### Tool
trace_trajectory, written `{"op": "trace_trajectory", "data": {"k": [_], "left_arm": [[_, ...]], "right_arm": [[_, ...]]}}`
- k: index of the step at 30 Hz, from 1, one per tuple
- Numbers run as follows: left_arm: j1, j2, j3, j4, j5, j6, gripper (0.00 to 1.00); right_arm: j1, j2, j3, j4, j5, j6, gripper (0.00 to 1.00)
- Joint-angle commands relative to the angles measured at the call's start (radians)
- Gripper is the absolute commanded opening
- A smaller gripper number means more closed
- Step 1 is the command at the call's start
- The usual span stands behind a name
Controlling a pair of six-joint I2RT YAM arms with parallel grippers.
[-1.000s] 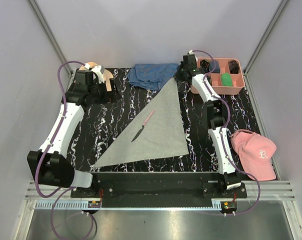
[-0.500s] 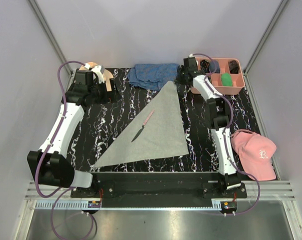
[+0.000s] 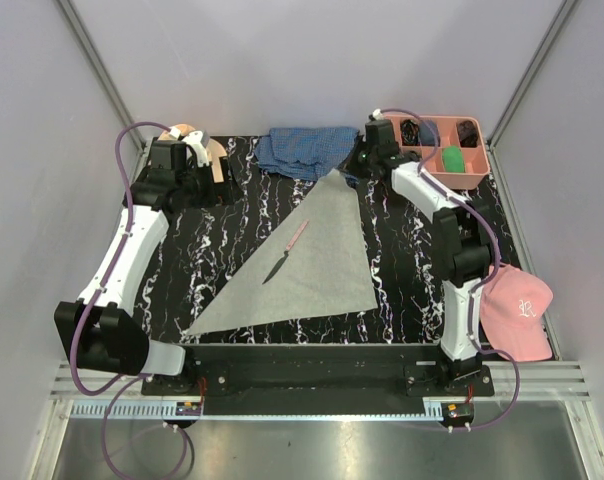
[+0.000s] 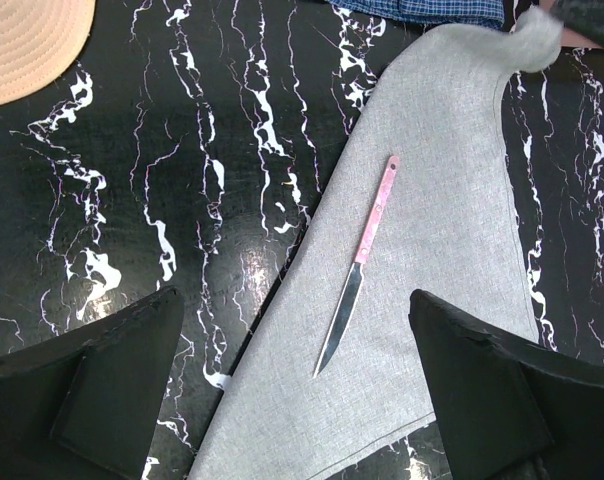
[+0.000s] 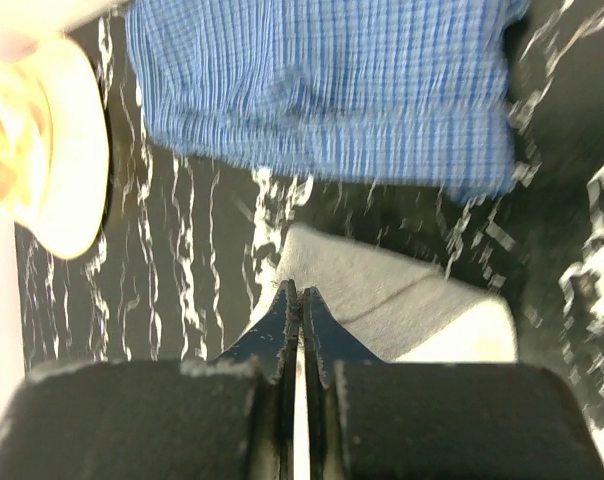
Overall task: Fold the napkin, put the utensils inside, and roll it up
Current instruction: Fold the napkin
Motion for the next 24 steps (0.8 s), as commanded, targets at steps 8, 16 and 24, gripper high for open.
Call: {"op": "trace_trajectory", "data": {"k": [8, 16, 24], "left_arm": [[0.006, -0.024, -0.001, 0.045, 0.027, -0.006, 0.99], [0.006, -0.024, -0.001, 0.045, 0.028, -0.006, 0.99], [0.006, -0.024, -0.002, 0.047, 0.021, -0.008, 0.99]], "right_arm": [[0.162, -0.197, -0.292, 0.057, -0.086, 0.082, 0.0], [0.281, -0.251, -0.407, 0.088, -0.106, 0.16, 0.0], [0.357, -0.249, -0.447, 0.109, -0.117, 0.214, 0.0]]}}
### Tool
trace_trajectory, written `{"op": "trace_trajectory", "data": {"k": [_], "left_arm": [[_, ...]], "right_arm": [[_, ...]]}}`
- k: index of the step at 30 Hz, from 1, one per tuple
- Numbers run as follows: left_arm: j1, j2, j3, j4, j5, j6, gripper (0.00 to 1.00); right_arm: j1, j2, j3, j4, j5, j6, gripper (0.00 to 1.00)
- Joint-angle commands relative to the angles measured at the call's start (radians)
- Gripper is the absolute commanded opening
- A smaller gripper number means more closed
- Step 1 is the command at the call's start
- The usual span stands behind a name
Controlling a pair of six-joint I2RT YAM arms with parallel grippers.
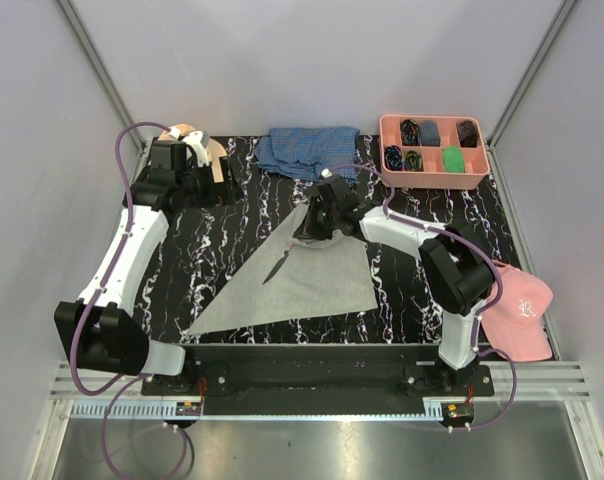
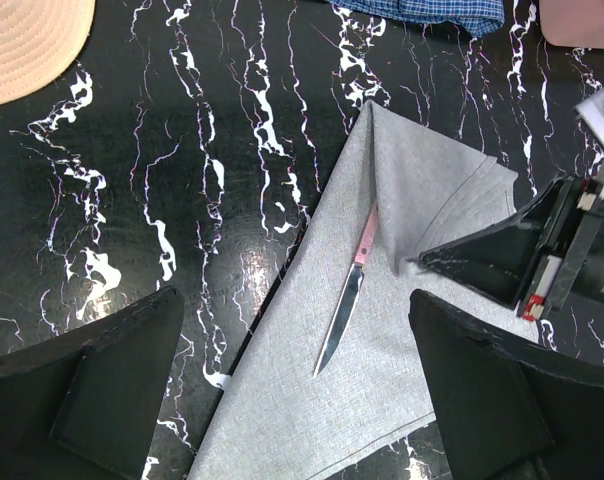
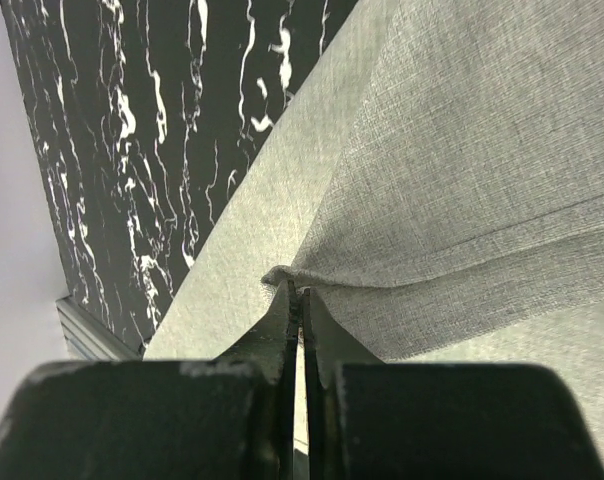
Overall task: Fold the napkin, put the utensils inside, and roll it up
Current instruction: Fold the napkin
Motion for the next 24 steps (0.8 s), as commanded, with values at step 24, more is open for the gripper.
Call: {"op": "trace_trajectory", "data": {"k": [24], "left_arm": [[0.006, -0.022, -0.004, 0.048, 0.019, -0.006, 0.99]], "right_arm": [[0.145, 0.022, 0.005, 0.06, -0.02, 0.095, 0.0]]}}
